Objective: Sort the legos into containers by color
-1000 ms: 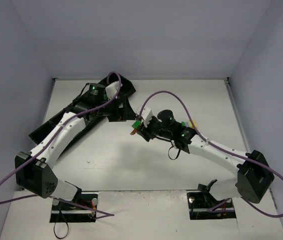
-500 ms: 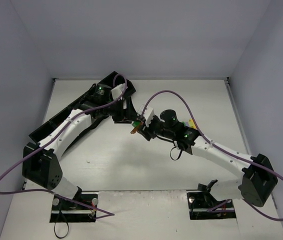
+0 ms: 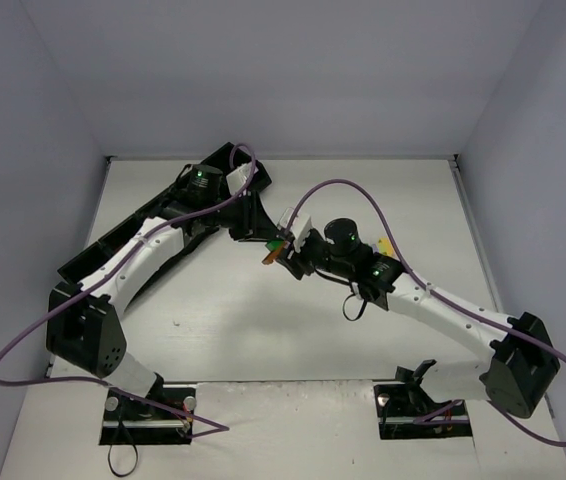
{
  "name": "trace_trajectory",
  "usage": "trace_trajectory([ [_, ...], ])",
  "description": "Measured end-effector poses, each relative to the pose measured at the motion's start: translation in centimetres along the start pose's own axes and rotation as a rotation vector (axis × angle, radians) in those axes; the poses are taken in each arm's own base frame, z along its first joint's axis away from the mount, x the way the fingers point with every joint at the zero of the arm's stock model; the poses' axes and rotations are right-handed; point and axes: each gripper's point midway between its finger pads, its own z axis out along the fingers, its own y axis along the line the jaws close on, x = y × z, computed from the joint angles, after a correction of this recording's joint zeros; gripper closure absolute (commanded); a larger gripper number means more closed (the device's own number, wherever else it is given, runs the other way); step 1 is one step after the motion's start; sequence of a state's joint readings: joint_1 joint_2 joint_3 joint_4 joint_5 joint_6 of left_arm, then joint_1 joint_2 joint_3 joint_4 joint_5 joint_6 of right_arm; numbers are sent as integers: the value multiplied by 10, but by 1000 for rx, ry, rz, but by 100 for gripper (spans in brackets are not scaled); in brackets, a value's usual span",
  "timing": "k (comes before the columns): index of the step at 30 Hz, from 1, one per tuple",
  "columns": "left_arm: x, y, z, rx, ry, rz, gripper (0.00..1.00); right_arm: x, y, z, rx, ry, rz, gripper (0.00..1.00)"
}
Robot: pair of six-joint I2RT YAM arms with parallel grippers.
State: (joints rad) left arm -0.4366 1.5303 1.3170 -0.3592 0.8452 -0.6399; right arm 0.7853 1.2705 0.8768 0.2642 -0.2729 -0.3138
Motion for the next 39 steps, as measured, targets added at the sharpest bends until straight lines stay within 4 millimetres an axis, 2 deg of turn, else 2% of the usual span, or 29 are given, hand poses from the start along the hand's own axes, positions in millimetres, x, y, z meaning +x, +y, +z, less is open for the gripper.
trace_trajectory([
  [13, -1, 0, -10, 50, 24, -43, 100, -3, 1, -8, 16, -38, -11, 86],
  [21, -29, 6, -30, 18, -48, -21, 100, 28, 6, -12, 16, 47, 4, 87],
  [29, -29, 10, -31, -3, -50, -15, 100, 33, 5, -10, 19, 65, 7, 87],
  [32, -31, 18, -33, -33, -63, -11, 100, 50, 6, -1, 19, 116, 24, 86],
  [36, -37, 35, -40, -92, -92, -12, 100, 90, 13, 18, 7, 243, 91, 84],
  [39, -34, 49, -44, -127, -104, -20, 100, 117, 19, 28, 5, 331, 155, 83],
])
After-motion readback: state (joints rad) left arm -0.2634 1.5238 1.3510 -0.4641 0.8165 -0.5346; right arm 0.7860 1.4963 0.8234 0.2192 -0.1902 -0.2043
